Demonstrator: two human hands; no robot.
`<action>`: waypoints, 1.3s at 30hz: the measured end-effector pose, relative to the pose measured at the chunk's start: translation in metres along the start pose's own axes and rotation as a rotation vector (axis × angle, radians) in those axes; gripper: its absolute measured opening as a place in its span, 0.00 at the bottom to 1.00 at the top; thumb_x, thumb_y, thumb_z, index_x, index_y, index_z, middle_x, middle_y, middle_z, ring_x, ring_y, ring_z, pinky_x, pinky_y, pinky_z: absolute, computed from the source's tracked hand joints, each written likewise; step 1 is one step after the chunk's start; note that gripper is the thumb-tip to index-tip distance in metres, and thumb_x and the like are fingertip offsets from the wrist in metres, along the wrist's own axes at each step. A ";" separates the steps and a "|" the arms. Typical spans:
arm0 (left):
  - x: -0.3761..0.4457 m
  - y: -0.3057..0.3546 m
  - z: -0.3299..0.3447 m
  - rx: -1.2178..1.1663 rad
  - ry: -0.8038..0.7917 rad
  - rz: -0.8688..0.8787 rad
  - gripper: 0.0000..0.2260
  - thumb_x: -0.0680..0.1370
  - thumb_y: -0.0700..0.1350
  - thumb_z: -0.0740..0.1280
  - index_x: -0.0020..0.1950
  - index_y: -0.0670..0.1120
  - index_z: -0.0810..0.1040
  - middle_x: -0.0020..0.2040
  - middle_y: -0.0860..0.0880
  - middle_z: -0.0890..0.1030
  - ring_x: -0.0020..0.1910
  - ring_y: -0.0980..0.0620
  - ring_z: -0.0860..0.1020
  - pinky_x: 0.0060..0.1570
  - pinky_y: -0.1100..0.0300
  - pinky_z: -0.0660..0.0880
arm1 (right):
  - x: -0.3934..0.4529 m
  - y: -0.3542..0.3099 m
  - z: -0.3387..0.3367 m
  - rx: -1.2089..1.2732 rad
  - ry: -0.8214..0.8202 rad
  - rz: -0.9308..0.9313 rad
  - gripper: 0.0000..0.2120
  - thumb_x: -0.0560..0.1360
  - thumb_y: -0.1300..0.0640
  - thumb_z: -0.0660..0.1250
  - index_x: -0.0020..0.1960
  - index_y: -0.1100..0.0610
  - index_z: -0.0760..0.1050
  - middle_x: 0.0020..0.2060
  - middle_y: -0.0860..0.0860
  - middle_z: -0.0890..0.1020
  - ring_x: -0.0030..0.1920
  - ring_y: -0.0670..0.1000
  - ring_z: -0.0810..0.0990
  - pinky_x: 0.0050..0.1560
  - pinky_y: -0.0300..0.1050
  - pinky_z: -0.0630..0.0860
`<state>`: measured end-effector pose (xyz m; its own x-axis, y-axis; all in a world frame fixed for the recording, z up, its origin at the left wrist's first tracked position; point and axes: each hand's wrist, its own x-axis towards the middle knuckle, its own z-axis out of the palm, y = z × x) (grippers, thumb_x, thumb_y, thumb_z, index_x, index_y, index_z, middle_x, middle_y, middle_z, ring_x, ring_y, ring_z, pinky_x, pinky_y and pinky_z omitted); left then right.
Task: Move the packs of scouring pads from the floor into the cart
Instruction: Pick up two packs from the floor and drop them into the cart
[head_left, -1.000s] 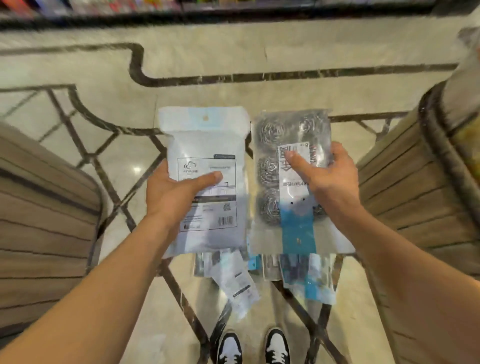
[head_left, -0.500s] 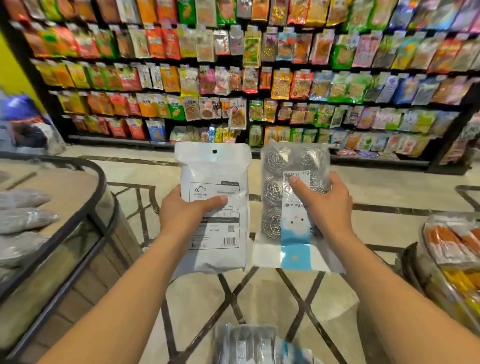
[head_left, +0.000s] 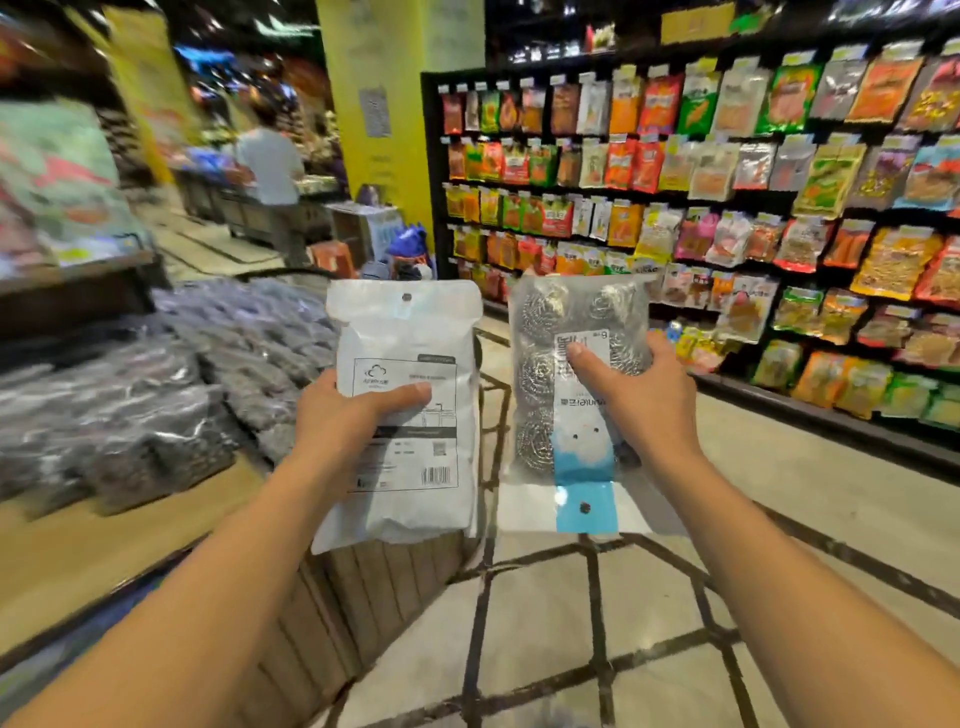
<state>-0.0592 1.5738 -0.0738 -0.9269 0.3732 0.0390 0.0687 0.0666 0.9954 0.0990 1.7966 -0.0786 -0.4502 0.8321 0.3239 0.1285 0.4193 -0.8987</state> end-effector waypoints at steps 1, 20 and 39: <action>-0.007 0.002 -0.021 0.007 0.041 -0.004 0.20 0.66 0.45 0.84 0.55 0.48 0.84 0.45 0.53 0.88 0.39 0.56 0.87 0.36 0.62 0.81 | -0.004 -0.009 0.017 0.024 -0.044 -0.009 0.21 0.71 0.40 0.78 0.53 0.45 0.70 0.41 0.33 0.76 0.44 0.43 0.79 0.52 0.46 0.74; -0.285 0.023 -0.462 0.041 0.850 0.018 0.21 0.63 0.42 0.84 0.53 0.45 0.86 0.44 0.49 0.89 0.42 0.47 0.88 0.46 0.51 0.84 | -0.332 -0.259 0.285 0.316 -0.749 -0.282 0.30 0.68 0.35 0.77 0.60 0.51 0.75 0.49 0.42 0.83 0.50 0.44 0.82 0.50 0.42 0.78; -0.625 -0.018 -0.788 0.060 1.491 -0.074 0.19 0.64 0.45 0.85 0.52 0.49 0.85 0.45 0.50 0.89 0.43 0.46 0.87 0.47 0.48 0.84 | -0.798 -0.464 0.422 0.501 -1.227 -0.458 0.28 0.64 0.29 0.76 0.56 0.45 0.75 0.49 0.43 0.83 0.52 0.50 0.84 0.55 0.58 0.82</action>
<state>0.2278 0.6098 -0.0473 -0.4411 -0.8941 0.0778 -0.0134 0.0933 0.9956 0.0255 0.7849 -0.0450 -0.8746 -0.2938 0.3856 -0.4457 0.1744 -0.8780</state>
